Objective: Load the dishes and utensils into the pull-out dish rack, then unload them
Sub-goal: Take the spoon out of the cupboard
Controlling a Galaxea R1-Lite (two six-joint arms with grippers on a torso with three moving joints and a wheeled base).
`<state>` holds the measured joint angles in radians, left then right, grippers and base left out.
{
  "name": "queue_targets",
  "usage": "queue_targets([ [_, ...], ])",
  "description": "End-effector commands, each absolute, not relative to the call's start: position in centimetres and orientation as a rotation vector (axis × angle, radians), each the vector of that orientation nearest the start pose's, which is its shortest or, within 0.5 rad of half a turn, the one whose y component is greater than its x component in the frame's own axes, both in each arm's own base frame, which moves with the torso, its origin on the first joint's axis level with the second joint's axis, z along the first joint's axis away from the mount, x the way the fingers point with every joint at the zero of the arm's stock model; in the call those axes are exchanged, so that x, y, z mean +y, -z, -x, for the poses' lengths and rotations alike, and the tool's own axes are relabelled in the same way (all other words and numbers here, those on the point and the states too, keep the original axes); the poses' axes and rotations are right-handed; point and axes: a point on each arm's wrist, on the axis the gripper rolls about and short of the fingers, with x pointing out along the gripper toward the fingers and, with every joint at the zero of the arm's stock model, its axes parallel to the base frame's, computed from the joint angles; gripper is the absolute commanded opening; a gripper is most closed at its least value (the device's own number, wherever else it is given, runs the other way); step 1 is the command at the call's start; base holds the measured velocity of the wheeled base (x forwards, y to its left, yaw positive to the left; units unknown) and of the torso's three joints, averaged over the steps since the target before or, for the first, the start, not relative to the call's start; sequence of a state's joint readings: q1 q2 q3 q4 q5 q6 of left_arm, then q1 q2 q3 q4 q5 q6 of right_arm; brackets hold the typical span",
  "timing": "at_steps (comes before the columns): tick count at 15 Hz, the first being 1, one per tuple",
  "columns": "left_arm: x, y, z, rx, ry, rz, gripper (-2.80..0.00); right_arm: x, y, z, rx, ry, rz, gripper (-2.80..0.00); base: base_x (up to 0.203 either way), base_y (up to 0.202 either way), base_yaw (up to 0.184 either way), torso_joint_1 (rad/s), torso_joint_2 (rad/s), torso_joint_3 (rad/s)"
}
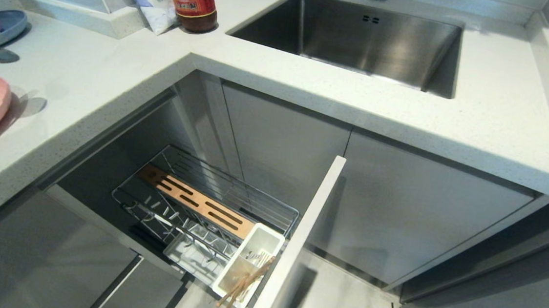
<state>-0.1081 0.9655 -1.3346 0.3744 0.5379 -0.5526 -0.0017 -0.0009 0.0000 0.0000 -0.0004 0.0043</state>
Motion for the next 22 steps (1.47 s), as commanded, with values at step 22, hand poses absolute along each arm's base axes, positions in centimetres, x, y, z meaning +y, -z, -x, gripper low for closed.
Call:
queue_targets([
  [22, 4.5, -30.5, -10.4, -0.369, -0.532, 0.502, -2.80, 0.0, -7.5, 2.3, -0.003, 0.002, -0.005, -2.80, 0.000, 0.000, 0.000, 0.000, 0.00, 0.000],
])
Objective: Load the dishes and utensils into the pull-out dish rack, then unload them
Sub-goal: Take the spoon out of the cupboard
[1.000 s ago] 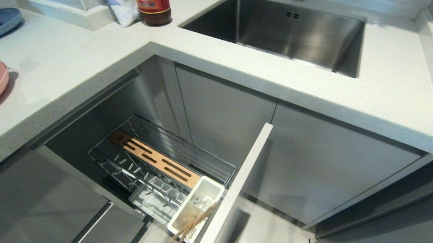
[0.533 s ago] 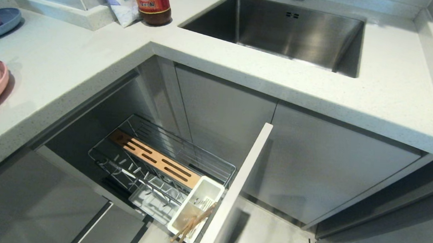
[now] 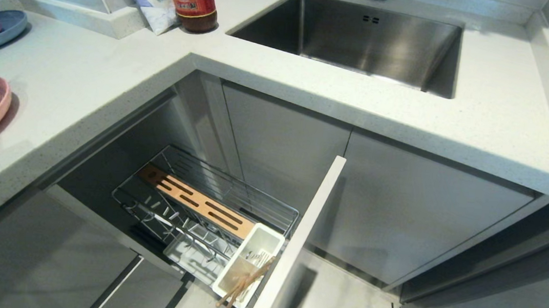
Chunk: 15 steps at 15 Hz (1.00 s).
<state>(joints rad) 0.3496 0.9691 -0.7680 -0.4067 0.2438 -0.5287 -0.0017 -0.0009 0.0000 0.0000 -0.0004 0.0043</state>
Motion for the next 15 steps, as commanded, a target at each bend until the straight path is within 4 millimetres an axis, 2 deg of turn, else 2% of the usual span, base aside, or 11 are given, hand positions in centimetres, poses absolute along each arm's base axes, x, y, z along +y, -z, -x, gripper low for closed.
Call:
queue_targets([
  [1, 4.5, -30.2, -10.2, -0.372, -0.536, 0.501, -2.80, 0.0, -7.5, 2.3, -0.003, 0.002, -0.005, -2.80, 0.000, 0.000, 0.000, 0.000, 0.00, 0.000],
  [15, 5.3, -29.3, -11.4, -0.319, -0.524, 0.524, -2.80, 0.0, -7.5, 2.3, -0.003, 0.002, -0.005, -2.80, 0.000, 0.000, 0.000, 0.000, 0.00, 0.000],
])
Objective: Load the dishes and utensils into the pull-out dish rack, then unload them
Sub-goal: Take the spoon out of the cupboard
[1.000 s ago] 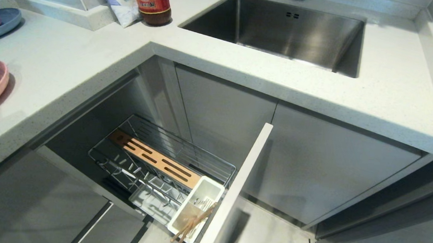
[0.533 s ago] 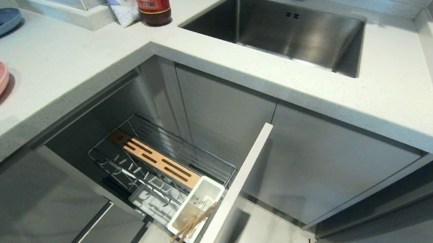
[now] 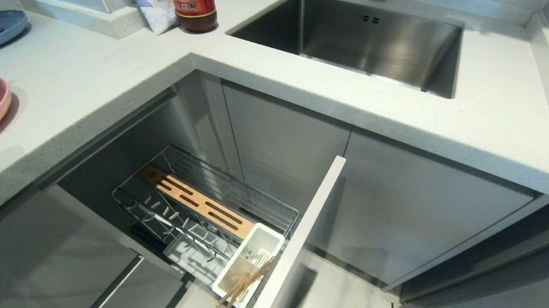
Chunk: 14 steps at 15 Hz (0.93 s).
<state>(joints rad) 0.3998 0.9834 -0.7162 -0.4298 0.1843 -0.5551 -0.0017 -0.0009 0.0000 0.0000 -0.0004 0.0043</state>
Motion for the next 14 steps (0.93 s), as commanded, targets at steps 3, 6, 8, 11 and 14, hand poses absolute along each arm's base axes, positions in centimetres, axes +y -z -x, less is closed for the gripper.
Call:
queue_targets([
  [3, 5.35, -29.00, -11.58, -0.287, -0.534, 0.528, -2.80, 0.00, -7.49, 2.30, -0.003, 0.002, -0.005, -2.80, 0.000, 0.000, 0.000, 0.000, 0.00, 0.000],
  [6, 5.36, -28.95, -11.63, -0.281, -0.531, 0.528, -2.80, 0.00, -7.49, 2.30, -0.003, 0.003, -0.005, -2.80, 0.000, 0.000, 0.000, 0.000, 0.00, 0.000],
  [8, 5.35, -28.95, -11.64, -0.279, -0.526, 0.528, -2.80, 0.00, -7.49, 2.30, -0.003, 0.002, -0.005, -2.80, 0.000, 0.000, 0.000, 0.000, 0.00, 0.000],
  [11, 5.35, -28.84, -11.66, -0.265, -0.526, 0.530, 0.00, 0.00, -7.49, 2.30, -0.003, 0.002, -0.005, -2.80, 0.000, 0.000, 0.000, 0.000, 0.00, 0.000],
  [14, 5.34, -29.06, -11.62, -0.275, -0.522, 0.542, 0.00, 0.00, -7.49, 2.30, -0.003, 0.003, -0.005, -2.80, 0.000, 0.000, 0.000, 0.000, 0.00, 0.000],
])
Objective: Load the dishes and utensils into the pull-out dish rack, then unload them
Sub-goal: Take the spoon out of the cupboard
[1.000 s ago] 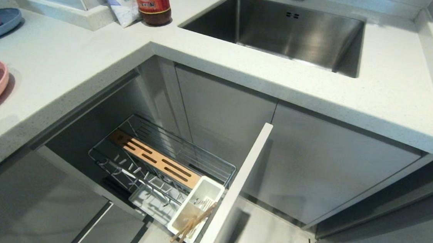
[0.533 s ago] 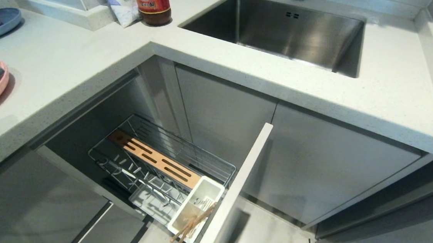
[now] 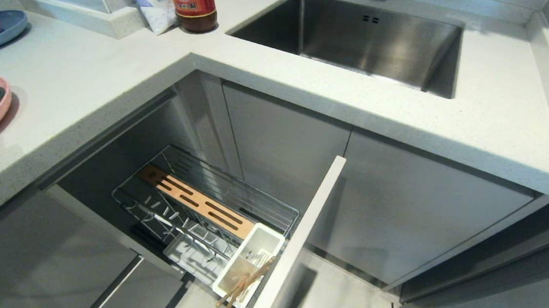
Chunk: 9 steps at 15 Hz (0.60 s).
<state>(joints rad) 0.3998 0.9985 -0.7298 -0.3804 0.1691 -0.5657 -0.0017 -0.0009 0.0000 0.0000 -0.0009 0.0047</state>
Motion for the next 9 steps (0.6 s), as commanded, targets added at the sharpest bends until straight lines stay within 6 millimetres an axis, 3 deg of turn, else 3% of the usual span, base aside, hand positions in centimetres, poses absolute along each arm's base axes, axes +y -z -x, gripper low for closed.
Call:
queue_targets([
  [1, 5.4, -29.1, -11.6, -0.277, -0.522, 0.542, 0.00, 0.0, -7.5, 2.3, -0.003, 0.003, -0.005, -2.80, 0.000, 0.000, 0.000, 0.000, 0.00, 0.000],
  [6, 5.1, -30.0, -11.2, -0.314, -0.509, 0.532, 0.00, 0.0, -7.5, 2.3, -0.003, 0.002, -0.005, -2.80, 0.000, 0.000, 0.000, 0.000, 0.00, 0.000],
  [9, 4.5, -32.7, -10.1, -0.403, -0.466, 0.496, 0.00, 0.0, -7.5, 2.3, -0.003, 0.002, -0.005, -2.80, 0.000, 0.000, 0.000, 0.000, 0.00, 0.000],
])
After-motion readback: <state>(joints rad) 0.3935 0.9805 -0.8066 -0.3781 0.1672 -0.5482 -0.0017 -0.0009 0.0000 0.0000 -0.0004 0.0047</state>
